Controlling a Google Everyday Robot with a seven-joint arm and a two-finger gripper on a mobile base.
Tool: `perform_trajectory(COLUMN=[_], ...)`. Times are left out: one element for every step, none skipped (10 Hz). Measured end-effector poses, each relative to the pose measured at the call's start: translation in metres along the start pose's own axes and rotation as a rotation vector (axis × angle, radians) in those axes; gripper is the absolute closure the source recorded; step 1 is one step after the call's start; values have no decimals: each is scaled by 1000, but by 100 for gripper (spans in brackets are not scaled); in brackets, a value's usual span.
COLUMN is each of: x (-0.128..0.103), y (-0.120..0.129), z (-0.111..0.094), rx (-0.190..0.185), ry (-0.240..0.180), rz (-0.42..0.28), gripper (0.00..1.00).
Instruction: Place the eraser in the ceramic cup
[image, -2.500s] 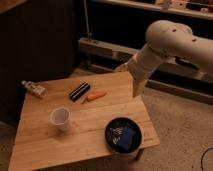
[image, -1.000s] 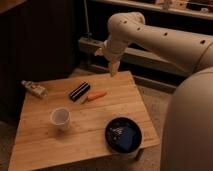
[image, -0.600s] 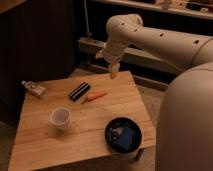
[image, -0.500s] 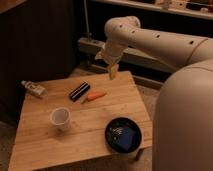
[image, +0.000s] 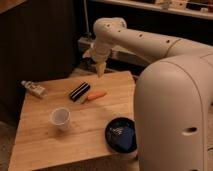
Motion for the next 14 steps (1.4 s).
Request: perform_trajectory(x=[-7, -13, -23, -32, -38, -41, -46, -52, -54, -58, -66, -73, -77, -83], y=[-8, -14, -18, -21, -20, -19, -18, -20, -20, -22, -23, -24, -22, -17], z=[11, 24, 41, 56, 69, 78, 90, 98, 102, 110, 120, 130, 143, 162], rx=[1, 0, -4, -7, -11, -15, -19, -23, -26, -33, -42, -50, -62, -82], ry=[-9, -9, -10, -13, -16, -16, -21, -28, -34, -42, -53, -64, -71, -84], rz=[-15, -33, -58, -74, -83, -86, -91, -97, -99, -104, -113, -121, -124, -125], gripper=[20, 20, 20, 20, 20, 20, 20, 20, 20, 20, 20, 20, 20, 20])
